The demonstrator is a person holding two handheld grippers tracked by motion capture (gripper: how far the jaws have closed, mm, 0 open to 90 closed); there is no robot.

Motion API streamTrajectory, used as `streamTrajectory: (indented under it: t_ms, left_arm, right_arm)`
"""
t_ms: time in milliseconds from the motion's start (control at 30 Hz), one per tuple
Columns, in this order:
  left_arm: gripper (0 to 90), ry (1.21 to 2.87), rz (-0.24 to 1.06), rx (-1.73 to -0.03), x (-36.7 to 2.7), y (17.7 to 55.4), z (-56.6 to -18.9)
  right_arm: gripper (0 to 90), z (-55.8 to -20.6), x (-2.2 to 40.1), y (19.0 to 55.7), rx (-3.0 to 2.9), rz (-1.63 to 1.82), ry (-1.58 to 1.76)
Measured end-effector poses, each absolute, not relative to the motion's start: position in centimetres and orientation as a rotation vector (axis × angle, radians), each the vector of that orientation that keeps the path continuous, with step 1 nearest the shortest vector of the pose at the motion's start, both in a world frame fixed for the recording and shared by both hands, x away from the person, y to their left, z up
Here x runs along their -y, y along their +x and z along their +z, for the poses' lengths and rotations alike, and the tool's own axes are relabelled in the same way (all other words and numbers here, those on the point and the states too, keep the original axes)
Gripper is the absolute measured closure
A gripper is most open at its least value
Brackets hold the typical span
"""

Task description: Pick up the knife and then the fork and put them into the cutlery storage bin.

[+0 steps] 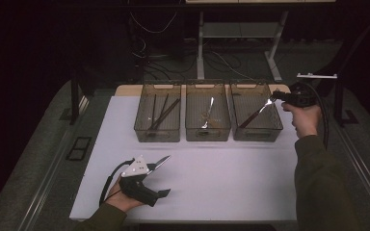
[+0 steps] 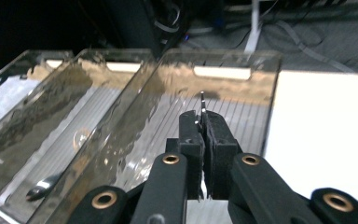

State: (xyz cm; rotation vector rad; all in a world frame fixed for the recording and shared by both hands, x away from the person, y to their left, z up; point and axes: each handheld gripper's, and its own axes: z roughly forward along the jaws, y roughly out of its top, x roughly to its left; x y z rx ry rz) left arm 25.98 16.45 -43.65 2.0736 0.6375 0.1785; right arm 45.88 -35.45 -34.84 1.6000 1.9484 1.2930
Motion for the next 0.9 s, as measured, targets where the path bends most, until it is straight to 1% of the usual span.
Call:
streamTrajectory:
  t_ms: [167, 200, 233, 267, 333, 433, 667, 900]
  left_arm:
    - [0.0, 2.072, 0.177, -0.633, -16.4, 26.0, -43.7]
    - [0.0, 2.074, 0.177, -0.631, -16.4, 26.0, -43.6]
    - [0.0, 2.074, 0.177, -0.629, -16.4, 26.0, -43.6]
    - [0.0, 2.071, 0.177, -0.63, -16.3, 26.0, -43.6]
    - [0.0, 2.07, 0.176, -0.629, -16.4, 26.0, -43.6]
    - [0.0, 2.071, 0.177, -0.63, -16.4, 26.0, -43.6]
    - [0.0, 2.073, 0.182, -0.627, -16.3, 25.9, -43.5]
    - [0.0, 2.073, 0.187, -0.63, -16.4, 26.0, -43.5]
  right_arm:
    - [86.0, -36.3, 35.3, 46.8, -1.963, 1.295, 1.637]
    - [81.8, -36.5, 35.3, 47.0, -1.955, 1.261, 1.632]
    - [68.4, -36.6, 35.3, 47.1, -1.945, 1.208, 1.623]
    - [60.2, -36.6, 35.3, 47.2, -1.926, 1.172, 1.631]
    - [47.4, -36.8, 35.7, 47.3, -1.892, 1.131, 1.653]
    - [41.0, -37.0, 36.6, 47.1, -1.858, 1.123, 1.675]
    - [30.6, -37.1, 37.1, 45.1, -1.858, 1.237, 1.595]
    - [19.9, -36.4, 35.6, 42.7, -1.962, 1.27, 1.455]
